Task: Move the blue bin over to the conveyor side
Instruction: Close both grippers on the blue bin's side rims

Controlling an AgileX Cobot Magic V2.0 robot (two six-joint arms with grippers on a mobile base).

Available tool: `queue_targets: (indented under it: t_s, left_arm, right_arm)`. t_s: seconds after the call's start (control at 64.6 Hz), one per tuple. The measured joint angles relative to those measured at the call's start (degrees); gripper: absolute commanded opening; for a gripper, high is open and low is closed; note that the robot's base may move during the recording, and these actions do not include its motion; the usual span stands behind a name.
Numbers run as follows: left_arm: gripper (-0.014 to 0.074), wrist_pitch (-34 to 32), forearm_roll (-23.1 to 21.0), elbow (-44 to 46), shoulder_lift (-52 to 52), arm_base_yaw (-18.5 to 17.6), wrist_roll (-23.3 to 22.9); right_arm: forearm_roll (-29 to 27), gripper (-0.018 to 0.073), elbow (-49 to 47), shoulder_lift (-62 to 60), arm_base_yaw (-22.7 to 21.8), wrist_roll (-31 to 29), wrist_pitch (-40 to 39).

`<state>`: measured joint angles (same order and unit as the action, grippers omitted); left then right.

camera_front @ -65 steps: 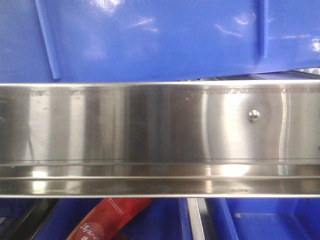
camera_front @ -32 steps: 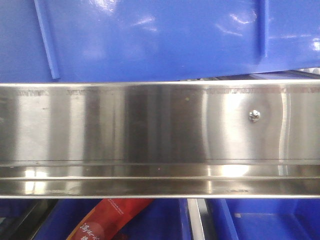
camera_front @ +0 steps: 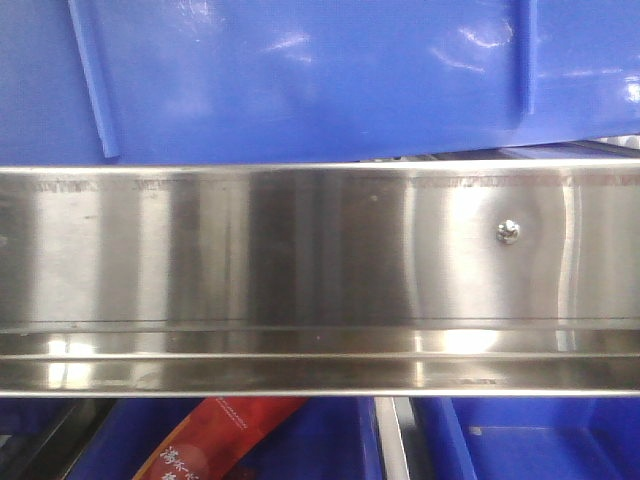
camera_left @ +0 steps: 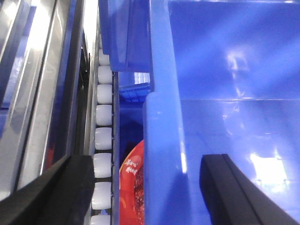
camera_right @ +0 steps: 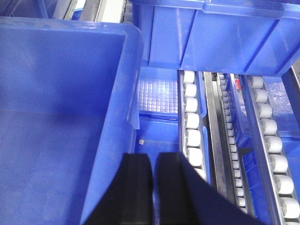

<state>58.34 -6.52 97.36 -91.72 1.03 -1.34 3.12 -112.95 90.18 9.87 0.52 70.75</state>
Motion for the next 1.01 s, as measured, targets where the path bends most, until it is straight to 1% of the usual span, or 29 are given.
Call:
queue_targets:
  t_s: [0.124,0.263,0.387,0.527,0.682,0.743,1.007]
  left_arm:
    - [0.0367,0.0,-1.27,0.0,-1.14,-0.34,0.78]
    - [0.0367,1.99,-1.63,0.0,-1.65,-0.56,1.34]
    - [0.0367,2.4,-1.63,0.0,-1.75,-0.58,1.34]
    - [0.0367,2.49,-1.63,0.0,-1.75,-0.58,1.34]
    - [0.0367,2.62,-1.63,0.0,-1.75,-0.58,1.34]
    - [0.0367,2.62,-1.63,0.0,-1.75,-0.58,1.34]
    - [0.0367,2.85,-1.63,0.0,-1.75,-0.58,1.34]
  right_arm:
    - [0.0,0.0294,0.0,0.0,0.0,0.0,0.0]
    - [0.0,0.0363,0.0,0.09,0.0,0.0,0.0]
    - [-0.8,0.0408,0.0,0.23,0.0,0.0,0.11]
    - [-1.82,0.0414,-0.03,1.39,0.0,0.1,0.11]
    - [-5.19,0.0414,-0.03,3.73,0.0,0.1,0.11]
    - [-5.72,0.0414,-0.03,4.09,0.0,0.1,0.11]
    - [-4.77,0.0414,1.08,3.98,0.12,0.1,0.0]
